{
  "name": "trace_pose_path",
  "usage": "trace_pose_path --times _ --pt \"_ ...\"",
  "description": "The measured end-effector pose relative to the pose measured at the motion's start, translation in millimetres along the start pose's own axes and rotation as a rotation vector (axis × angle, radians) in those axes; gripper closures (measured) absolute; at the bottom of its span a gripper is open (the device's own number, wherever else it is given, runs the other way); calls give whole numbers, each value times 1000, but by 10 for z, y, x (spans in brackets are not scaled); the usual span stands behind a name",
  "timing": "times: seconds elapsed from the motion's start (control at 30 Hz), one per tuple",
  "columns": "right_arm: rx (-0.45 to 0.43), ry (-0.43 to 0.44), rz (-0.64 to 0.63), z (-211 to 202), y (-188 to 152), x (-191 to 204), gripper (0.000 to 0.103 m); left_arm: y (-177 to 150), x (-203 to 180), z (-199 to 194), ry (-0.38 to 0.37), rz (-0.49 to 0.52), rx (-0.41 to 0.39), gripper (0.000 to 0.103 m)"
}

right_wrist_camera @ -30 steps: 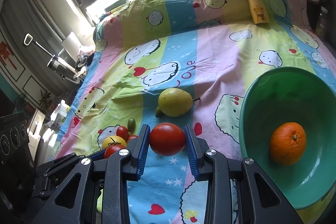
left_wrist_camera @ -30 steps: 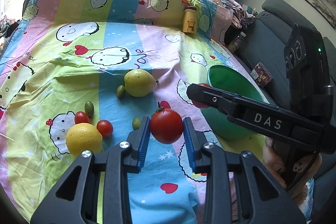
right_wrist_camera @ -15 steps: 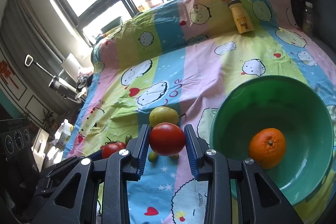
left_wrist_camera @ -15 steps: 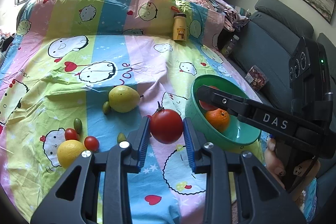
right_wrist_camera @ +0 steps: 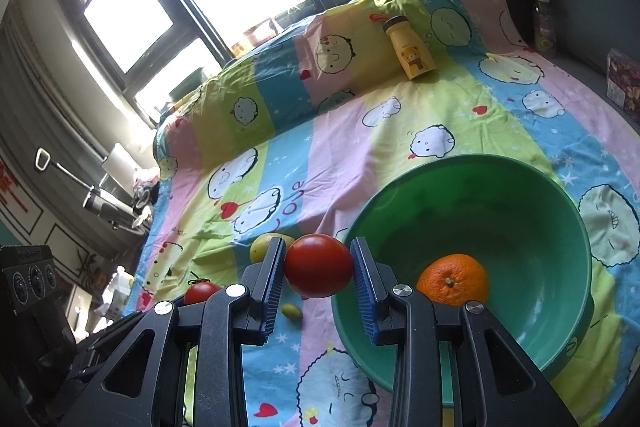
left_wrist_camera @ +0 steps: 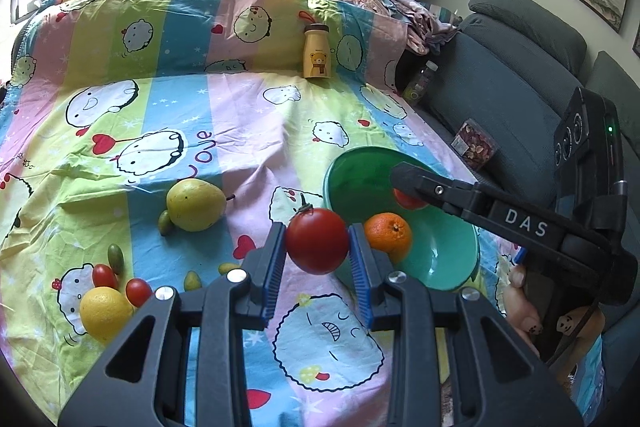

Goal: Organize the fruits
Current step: 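Lift the tomato with the right gripper and carry it over the basin, then lower the tomato into the basin beside the orange and open the right gripper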

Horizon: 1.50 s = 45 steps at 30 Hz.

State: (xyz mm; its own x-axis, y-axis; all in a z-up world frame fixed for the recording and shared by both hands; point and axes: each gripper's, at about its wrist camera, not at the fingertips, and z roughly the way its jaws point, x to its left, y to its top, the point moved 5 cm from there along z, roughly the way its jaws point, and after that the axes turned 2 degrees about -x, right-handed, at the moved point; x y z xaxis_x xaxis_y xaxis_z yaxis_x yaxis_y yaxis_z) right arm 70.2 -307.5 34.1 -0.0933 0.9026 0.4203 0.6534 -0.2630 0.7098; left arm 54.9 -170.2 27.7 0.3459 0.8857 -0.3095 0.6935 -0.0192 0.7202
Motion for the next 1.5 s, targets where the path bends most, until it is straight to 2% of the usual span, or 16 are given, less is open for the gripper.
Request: trace_pose_path --times 0.5,0.87,1.5 --pt "-44 -82 105 -150 104 -469 68 98 -304 227 -40 37 22 72" --pt "-61 -102 170 -193 145 -732 68 136 -439 465 -56 54 63 72" --pt "-39 -192 265 -123 146 -1123 68 117 -561 863 -69 60 151 72"
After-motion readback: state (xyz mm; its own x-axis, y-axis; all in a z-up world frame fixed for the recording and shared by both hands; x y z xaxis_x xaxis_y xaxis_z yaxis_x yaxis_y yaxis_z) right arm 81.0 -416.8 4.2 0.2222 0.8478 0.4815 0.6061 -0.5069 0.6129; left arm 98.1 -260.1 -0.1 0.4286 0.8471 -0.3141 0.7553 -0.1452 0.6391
